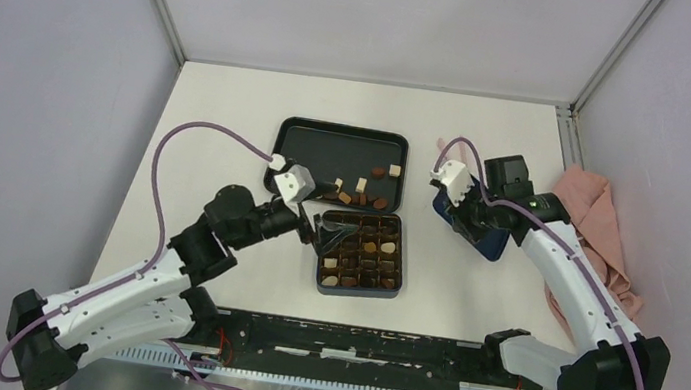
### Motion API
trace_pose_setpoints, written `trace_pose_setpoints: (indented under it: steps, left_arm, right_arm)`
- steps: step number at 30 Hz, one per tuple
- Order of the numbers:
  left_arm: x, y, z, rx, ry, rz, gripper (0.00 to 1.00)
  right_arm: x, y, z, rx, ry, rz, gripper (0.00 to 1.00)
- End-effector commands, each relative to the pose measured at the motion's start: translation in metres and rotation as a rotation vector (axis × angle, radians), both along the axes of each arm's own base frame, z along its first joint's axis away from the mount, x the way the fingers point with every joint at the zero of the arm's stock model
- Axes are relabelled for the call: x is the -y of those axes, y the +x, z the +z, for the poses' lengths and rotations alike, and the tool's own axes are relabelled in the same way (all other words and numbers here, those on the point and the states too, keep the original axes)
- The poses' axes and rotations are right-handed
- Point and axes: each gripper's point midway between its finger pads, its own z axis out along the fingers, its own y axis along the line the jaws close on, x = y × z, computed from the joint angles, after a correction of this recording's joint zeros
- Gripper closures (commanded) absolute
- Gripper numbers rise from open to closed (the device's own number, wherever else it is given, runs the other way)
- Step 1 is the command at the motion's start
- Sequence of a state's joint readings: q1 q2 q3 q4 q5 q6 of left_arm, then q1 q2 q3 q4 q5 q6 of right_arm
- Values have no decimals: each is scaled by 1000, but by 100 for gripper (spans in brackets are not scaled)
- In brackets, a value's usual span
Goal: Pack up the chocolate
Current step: Pick up the box lid from the center of the board.
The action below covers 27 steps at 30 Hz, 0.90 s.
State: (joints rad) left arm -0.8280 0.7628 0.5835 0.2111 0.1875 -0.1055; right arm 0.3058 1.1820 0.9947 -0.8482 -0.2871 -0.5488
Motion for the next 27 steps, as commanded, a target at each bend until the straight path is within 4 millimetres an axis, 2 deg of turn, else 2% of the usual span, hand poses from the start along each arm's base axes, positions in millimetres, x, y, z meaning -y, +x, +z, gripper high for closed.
trace_pose_setpoints:
  steps: [1, 5, 11, 18, 23, 27]
  left_arm:
    - [24, -7, 17, 253, 139, -184, 0]
    - [38, 4, 5, 410, 316, -239, 1]
    - [54, 27, -14, 610, 513, -259, 2]
    - [79, 46, -10, 732, 535, -277, 2]
    - [99, 45, -11, 749, 512, -340, 5]
    - [113, 39, -16, 769, 520, -407, 13]
  right_arm:
    - [-28, -3, 47, 55, 140, 127, 100]
    - [-47, -5, 67, 70, 232, 224, 100]
    - [-68, -16, 83, 92, 323, 381, 100]
    - [-86, -33, 94, 102, 378, 522, 100]
    - [-97, -47, 105, 100, 416, 605, 100]
    - [-104, -58, 111, 79, 446, 668, 100]
